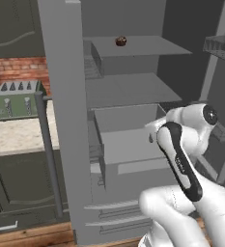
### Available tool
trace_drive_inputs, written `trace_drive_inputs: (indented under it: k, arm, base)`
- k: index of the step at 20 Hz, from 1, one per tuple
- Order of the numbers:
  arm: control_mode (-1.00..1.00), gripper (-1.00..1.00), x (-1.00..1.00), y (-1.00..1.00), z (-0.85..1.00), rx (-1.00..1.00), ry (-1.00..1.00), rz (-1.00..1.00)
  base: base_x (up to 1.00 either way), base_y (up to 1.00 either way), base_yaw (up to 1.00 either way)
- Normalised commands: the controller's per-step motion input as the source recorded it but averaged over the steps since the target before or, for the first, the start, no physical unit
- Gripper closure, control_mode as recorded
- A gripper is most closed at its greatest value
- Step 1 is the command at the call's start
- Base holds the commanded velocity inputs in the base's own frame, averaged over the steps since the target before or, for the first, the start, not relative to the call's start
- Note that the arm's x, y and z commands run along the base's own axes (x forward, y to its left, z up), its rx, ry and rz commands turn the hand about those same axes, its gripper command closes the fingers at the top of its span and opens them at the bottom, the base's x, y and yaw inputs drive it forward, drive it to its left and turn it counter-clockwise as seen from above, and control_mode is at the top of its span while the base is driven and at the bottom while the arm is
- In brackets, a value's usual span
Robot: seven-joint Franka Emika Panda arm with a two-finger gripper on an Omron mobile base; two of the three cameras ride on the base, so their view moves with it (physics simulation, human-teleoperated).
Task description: Fully open the fridge drawer.
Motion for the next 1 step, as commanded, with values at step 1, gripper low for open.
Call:
trace_drive_inputs:
  k: [1]
  arm:
    - [-1.00, -1.00, -0.46, 0.00, 0.53, 0.00, -0.14, 0.01]
  base:
    - [0.00, 0.00, 0.00]
